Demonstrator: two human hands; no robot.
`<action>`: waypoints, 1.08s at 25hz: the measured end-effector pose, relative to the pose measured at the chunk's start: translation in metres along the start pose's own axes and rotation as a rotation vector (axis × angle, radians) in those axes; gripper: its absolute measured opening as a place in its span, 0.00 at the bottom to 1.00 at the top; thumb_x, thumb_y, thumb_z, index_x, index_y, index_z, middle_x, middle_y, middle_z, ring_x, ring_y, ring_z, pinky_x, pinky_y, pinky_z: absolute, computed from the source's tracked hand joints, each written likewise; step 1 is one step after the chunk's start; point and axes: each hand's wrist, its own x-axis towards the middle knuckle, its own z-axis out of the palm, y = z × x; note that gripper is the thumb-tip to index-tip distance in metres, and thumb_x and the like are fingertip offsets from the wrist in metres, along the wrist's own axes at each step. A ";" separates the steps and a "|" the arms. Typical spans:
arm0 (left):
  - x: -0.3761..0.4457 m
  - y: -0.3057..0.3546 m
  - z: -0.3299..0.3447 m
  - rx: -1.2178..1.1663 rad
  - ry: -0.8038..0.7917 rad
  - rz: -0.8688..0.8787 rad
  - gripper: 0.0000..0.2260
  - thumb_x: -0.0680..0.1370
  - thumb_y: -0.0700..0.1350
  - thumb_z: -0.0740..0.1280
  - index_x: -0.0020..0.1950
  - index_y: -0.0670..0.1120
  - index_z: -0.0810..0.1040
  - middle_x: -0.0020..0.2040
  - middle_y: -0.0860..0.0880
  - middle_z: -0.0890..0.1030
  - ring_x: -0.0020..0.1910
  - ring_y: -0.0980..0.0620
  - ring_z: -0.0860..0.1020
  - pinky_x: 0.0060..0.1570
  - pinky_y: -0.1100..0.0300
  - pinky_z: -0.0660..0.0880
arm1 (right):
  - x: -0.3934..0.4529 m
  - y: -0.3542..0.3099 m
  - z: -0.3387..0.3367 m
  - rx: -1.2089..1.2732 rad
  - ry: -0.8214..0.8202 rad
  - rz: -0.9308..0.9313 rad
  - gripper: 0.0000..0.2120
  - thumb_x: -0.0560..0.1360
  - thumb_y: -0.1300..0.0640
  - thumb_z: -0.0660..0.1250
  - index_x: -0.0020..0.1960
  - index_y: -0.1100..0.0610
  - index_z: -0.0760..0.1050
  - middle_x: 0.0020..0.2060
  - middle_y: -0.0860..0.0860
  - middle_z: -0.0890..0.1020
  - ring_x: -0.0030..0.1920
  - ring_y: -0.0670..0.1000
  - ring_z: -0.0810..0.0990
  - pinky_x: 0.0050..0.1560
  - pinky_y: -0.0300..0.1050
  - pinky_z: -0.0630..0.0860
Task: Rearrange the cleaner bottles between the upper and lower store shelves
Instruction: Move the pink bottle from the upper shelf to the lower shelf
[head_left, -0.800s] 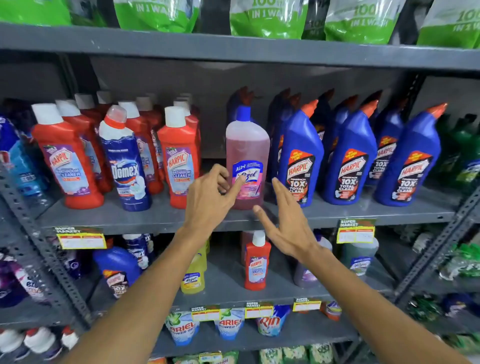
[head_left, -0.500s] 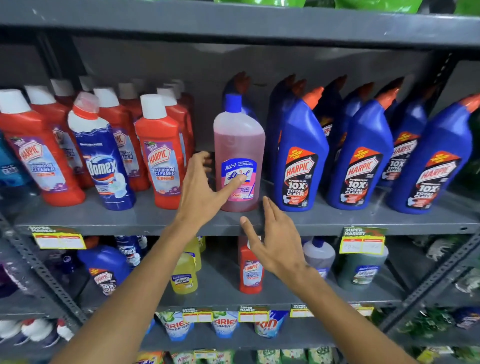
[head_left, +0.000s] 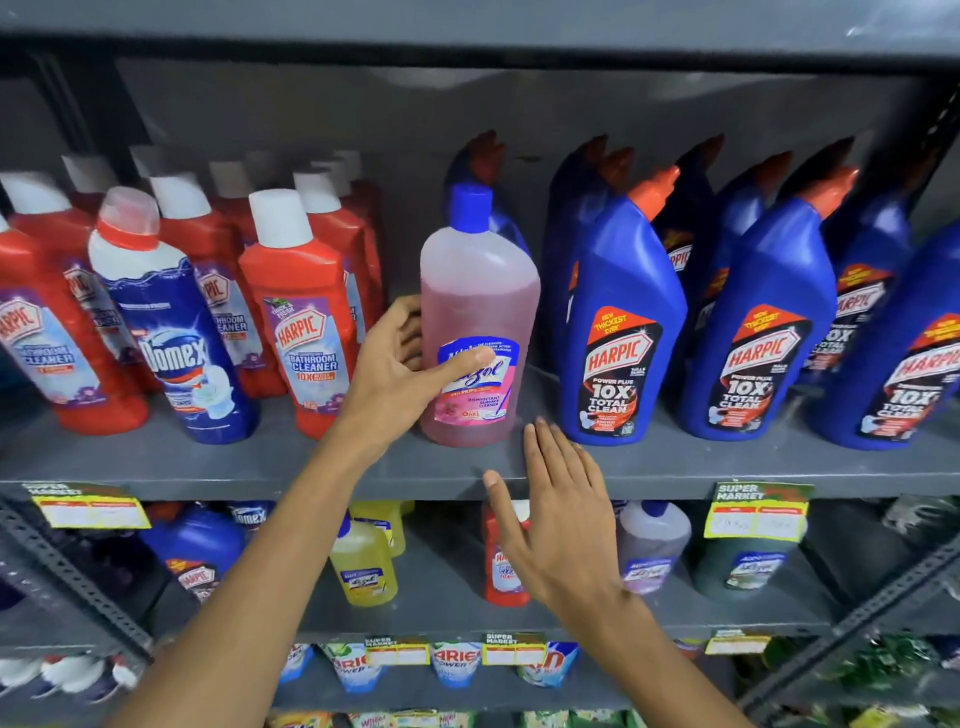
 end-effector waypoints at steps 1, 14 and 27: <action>-0.008 0.006 -0.002 0.007 0.019 0.043 0.27 0.67 0.47 0.87 0.62 0.52 0.79 0.57 0.57 0.89 0.56 0.59 0.88 0.54 0.65 0.85 | 0.001 0.002 0.000 -0.002 0.007 -0.012 0.36 0.85 0.34 0.51 0.83 0.58 0.67 0.83 0.53 0.71 0.84 0.53 0.68 0.87 0.48 0.59; -0.212 -0.086 -0.067 0.097 0.008 -0.282 0.35 0.59 0.60 0.89 0.64 0.63 0.83 0.59 0.53 0.90 0.55 0.54 0.89 0.51 0.66 0.85 | 0.028 0.011 -0.004 -0.051 -0.108 -0.177 0.31 0.87 0.41 0.51 0.83 0.58 0.66 0.83 0.54 0.69 0.84 0.52 0.67 0.86 0.50 0.63; -0.207 -0.229 0.021 0.144 0.258 -0.414 0.26 0.72 0.40 0.84 0.64 0.51 0.76 0.59 0.51 0.86 0.60 0.42 0.84 0.58 0.41 0.86 | 0.026 0.011 0.002 -0.055 -0.045 -0.181 0.31 0.87 0.42 0.52 0.81 0.59 0.69 0.81 0.55 0.72 0.83 0.53 0.70 0.85 0.47 0.63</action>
